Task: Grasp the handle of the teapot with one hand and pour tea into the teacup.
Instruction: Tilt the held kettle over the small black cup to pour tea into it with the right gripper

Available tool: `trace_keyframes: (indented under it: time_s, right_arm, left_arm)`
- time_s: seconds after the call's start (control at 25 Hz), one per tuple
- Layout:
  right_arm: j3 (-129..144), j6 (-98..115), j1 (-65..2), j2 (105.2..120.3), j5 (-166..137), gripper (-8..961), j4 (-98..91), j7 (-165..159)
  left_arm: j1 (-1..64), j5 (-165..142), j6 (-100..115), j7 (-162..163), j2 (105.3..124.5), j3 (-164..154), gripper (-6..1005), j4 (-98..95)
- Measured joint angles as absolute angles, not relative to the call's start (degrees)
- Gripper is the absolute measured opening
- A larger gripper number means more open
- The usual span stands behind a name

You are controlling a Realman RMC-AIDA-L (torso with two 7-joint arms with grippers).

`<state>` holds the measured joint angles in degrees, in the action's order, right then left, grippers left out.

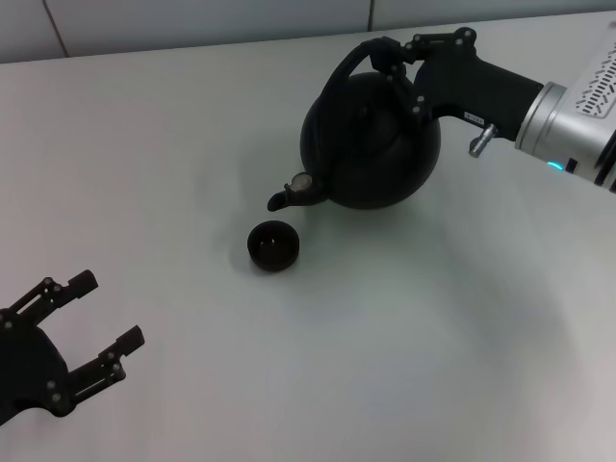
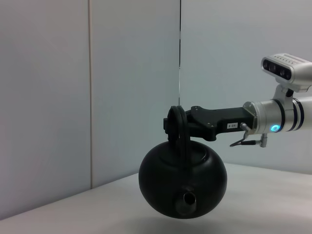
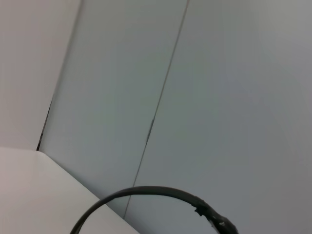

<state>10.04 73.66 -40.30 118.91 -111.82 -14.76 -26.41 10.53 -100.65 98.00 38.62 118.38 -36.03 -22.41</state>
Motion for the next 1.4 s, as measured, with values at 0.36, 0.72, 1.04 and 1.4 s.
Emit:
trace_keyframes:
  time_s: [0.36, 0.72, 1.04, 1.4]
  right_arm:
    - [14.74, 73.66, -41.36, 118.97, -111.75, 91, -17.52, -25.33]
    - [14.94, 73.49, -41.90, 119.00, -111.76, 88, -18.09, -21.37]
    - [15.87, 73.03, -42.71, 119.18, -111.81, 87, -17.84, -17.53]
    - [18.72, 72.38, -43.06, 119.18, -111.79, 87, -18.26, -14.30]
  left_arm:
    - [10.55, -100.62, 98.24, 38.69, 118.38, -35.42, 810, -22.41]
    - [10.55, -100.63, 98.44, 38.80, 118.38, -35.42, 810, -22.41]
    - [10.72, -100.63, 98.44, 38.99, 118.38, -35.35, 810, -22.41]
    - [10.81, -100.63, 98.51, 39.03, 118.38, -35.13, 810, -22.41]
